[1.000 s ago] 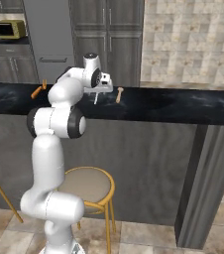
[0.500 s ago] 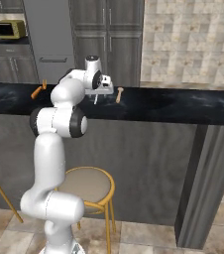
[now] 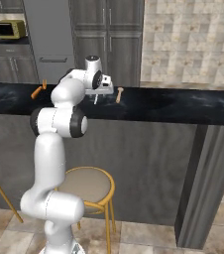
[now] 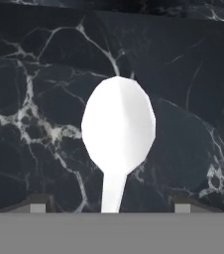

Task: Pick up the metallic utensils from the counter and place them in the open drawer. Make sure not to pick up any wooden utensils.

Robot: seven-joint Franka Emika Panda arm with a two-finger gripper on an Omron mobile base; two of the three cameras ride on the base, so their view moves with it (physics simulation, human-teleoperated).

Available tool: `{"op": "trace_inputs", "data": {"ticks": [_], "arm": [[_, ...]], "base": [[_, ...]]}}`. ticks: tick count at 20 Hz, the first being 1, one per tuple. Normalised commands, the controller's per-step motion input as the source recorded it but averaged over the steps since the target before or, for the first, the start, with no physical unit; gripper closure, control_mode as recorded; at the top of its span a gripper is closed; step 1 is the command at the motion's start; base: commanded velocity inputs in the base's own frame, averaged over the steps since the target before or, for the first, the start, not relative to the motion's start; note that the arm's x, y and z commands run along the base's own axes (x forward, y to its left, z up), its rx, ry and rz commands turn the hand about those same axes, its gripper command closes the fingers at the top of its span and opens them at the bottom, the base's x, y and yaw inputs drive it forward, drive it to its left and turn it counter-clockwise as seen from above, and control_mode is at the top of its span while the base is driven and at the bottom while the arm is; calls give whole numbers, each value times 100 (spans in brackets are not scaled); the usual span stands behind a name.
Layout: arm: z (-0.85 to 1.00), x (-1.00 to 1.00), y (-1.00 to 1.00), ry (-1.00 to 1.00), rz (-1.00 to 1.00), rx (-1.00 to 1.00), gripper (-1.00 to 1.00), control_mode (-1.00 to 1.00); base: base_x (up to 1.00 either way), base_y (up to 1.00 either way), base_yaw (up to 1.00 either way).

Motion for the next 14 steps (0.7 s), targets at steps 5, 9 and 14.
{"op": "trace_inputs", "data": {"ticks": [5,9,14], "arm": [[0,0,0,0,0,0,100,-100],[0,0,0,0,0,0,100,-100],[0,0,0,0,0,0,100,-100]], "base": [[0,0,0],[0,0,0],[0,0,0]]}}
